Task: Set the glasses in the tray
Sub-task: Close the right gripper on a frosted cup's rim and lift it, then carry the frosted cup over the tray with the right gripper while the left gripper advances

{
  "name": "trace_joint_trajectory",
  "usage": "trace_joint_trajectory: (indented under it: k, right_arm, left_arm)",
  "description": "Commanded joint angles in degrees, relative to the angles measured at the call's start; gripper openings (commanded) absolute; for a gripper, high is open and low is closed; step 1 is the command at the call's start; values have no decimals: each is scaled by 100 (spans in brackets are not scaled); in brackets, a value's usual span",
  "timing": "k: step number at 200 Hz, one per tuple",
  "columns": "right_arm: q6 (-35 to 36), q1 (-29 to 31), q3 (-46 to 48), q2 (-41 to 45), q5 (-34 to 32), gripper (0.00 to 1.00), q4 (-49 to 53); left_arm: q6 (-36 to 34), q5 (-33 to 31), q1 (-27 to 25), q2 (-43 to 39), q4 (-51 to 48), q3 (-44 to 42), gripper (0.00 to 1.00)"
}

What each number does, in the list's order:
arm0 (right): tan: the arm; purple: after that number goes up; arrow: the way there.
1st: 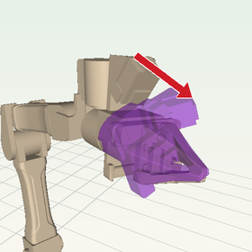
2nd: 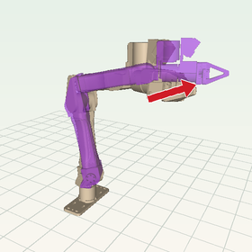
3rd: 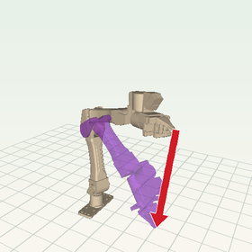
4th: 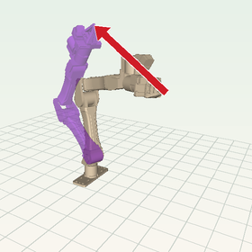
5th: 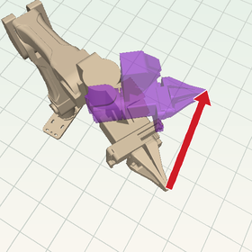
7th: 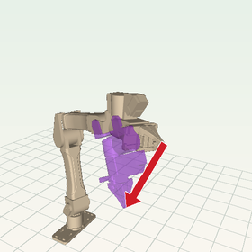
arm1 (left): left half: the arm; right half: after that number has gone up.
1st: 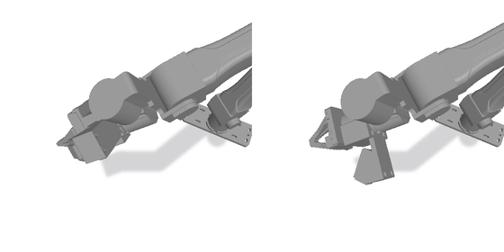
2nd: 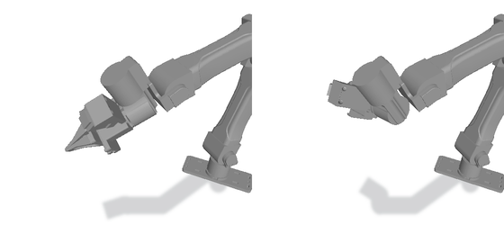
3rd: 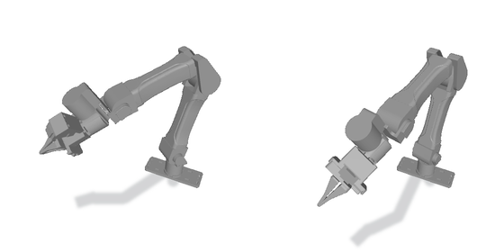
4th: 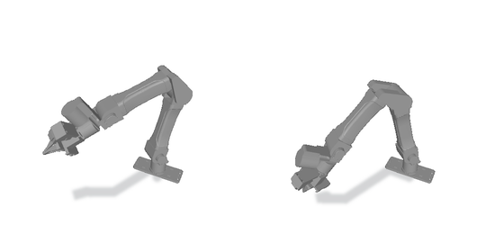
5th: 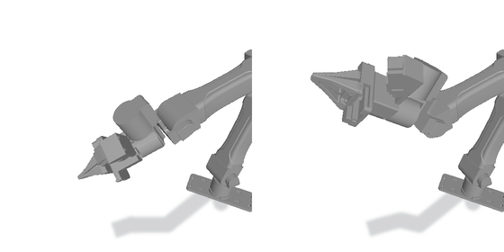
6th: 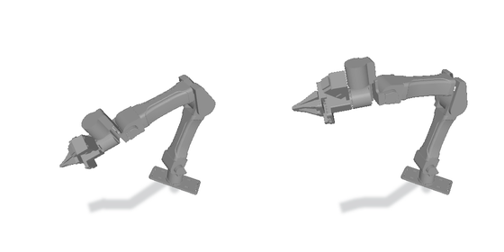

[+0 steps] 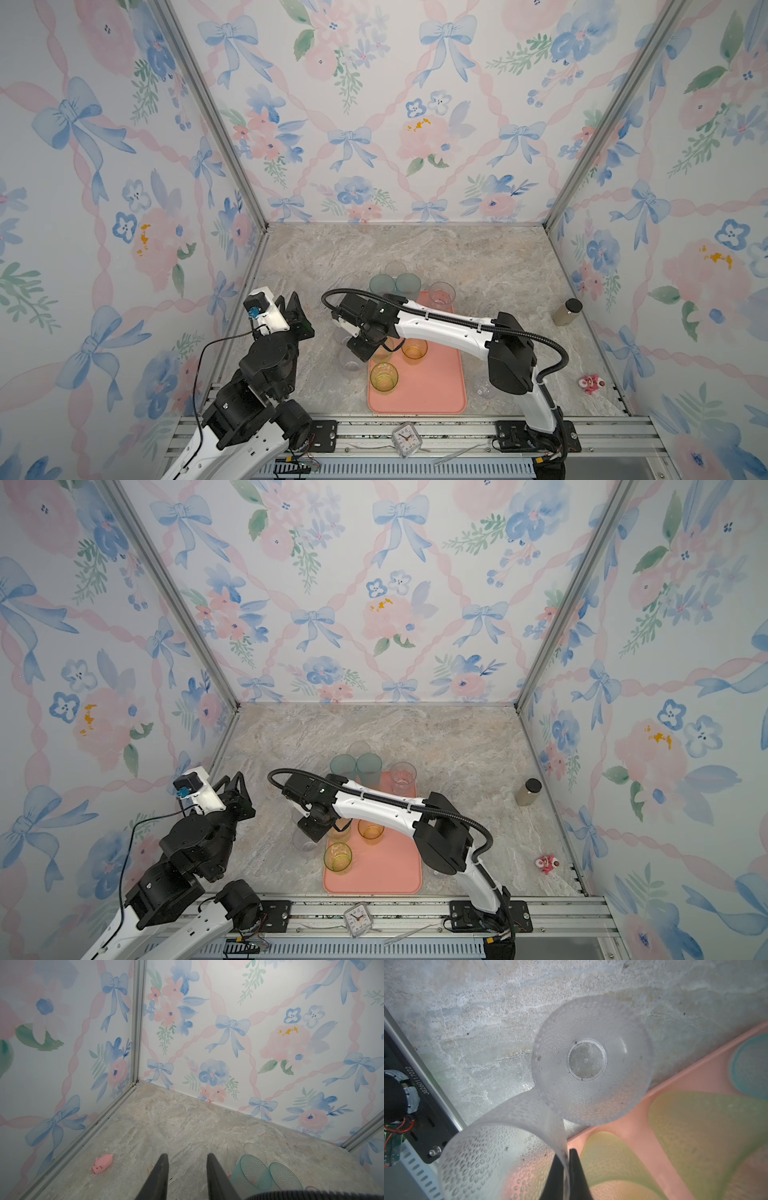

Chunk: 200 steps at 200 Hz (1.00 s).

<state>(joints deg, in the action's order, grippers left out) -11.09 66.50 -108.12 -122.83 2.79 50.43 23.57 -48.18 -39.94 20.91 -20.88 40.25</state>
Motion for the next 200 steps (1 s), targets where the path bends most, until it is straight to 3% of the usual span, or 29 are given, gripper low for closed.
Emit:
trace_joint_trajectory:
  k: [1, 40, 85, 134, 200]
  right_arm:
    - [-1, 65, -67, 294, 37, 4, 57]
    - [-25, 22, 315, 849, 393, 3, -263]
    - [-34, -186, 846, 1610, 323, 3, -338]
    - [-86, -669, 1628, 2767, -297, 3, -234]
    - [-147, -1787, 2435, 4249, -1443, 3, 273]
  left_arm:
    - [-134, -9, 39, 84, -74, -4, 33]
    - [-155, -20, 38, 243, -68, 16, 34]
    - [-186, 26, 38, 566, -82, 78, 35]
    - [-138, 265, 39, 967, -76, 126, 34]
    - [-55, 730, 57, 1829, -72, 368, 34]
